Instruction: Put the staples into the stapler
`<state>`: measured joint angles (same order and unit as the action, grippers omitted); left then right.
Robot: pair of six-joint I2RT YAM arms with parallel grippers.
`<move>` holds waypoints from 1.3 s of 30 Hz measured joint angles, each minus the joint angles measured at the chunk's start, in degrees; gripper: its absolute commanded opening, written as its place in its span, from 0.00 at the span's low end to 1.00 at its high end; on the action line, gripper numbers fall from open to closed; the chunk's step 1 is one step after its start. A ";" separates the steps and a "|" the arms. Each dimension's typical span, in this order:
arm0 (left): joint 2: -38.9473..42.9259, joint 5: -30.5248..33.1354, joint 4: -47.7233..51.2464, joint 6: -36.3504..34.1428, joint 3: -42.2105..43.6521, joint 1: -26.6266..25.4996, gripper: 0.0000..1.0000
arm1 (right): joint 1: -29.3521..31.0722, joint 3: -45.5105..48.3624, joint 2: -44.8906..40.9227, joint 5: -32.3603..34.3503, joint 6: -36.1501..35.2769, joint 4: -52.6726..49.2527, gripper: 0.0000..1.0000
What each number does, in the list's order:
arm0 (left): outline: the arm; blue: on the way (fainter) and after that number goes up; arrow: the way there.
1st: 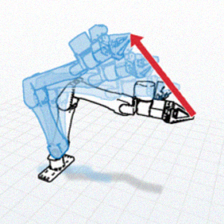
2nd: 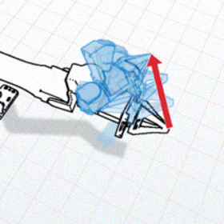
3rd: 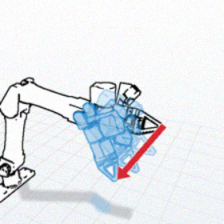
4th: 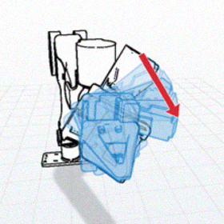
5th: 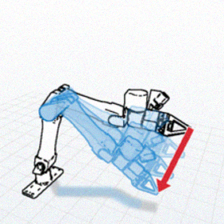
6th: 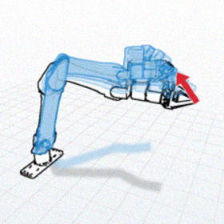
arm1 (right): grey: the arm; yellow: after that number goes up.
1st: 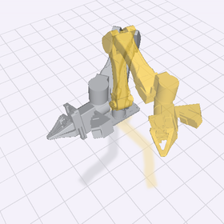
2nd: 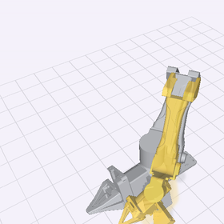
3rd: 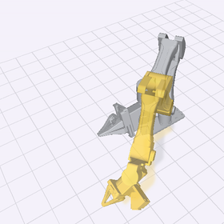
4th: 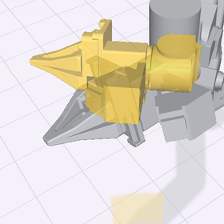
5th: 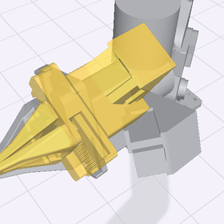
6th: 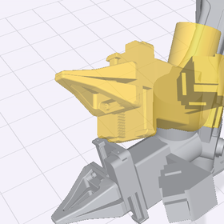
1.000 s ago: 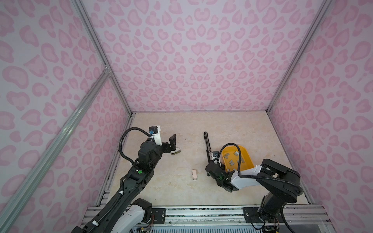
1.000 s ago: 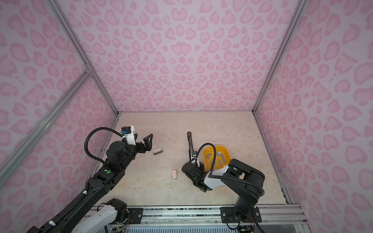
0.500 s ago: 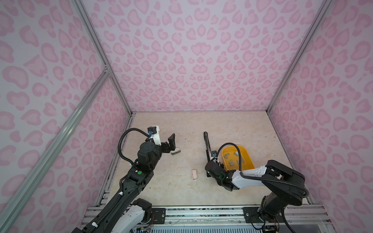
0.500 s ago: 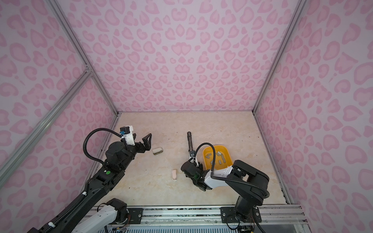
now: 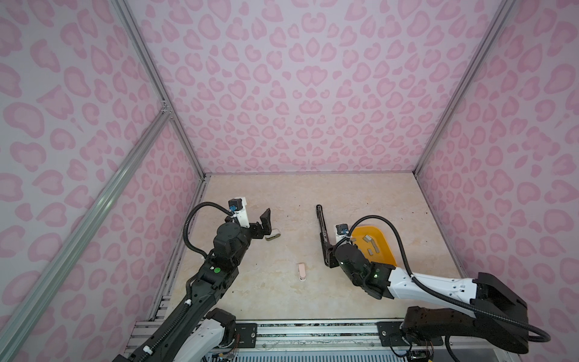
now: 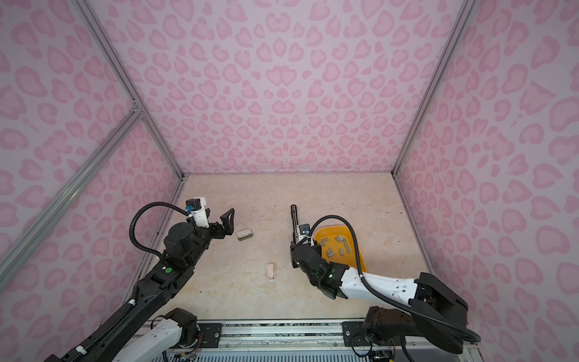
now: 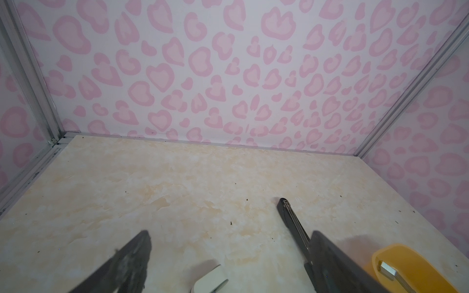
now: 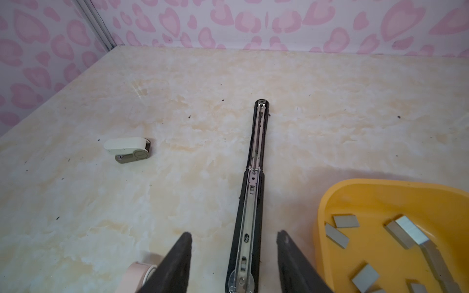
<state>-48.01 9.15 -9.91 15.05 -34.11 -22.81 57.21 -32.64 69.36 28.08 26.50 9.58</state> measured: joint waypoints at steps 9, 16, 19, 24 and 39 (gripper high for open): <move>-0.81 -5.88 3.72 1.73 -4.42 -0.02 0.98 | -8.41 6.80 -12.04 -1.51 0.20 0.46 0.65; -1.70 -18.27 13.68 7.39 -13.42 -0.07 0.98 | -9.99 7.37 -16.35 -5.64 2.49 -0.20 0.65; -4.46 -24.06 19.21 7.15 -22.58 -0.04 0.98 | -10.91 7.72 -17.88 -5.86 3.37 -0.63 0.64; -5.40 -29.77 27.89 -0.59 -29.29 -0.07 0.97 | -13.22 8.90 -19.21 -6.84 5.01 -2.14 0.63; -9.66 -38.01 33.81 -56.28 -25.18 -1.49 0.70 | -17.46 8.48 -16.39 -8.02 7.39 -3.76 0.62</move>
<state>-57.67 -28.86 23.90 -41.23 -59.29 -24.29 39.75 -24.16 52.97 20.05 33.89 5.82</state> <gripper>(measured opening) 0.695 0.620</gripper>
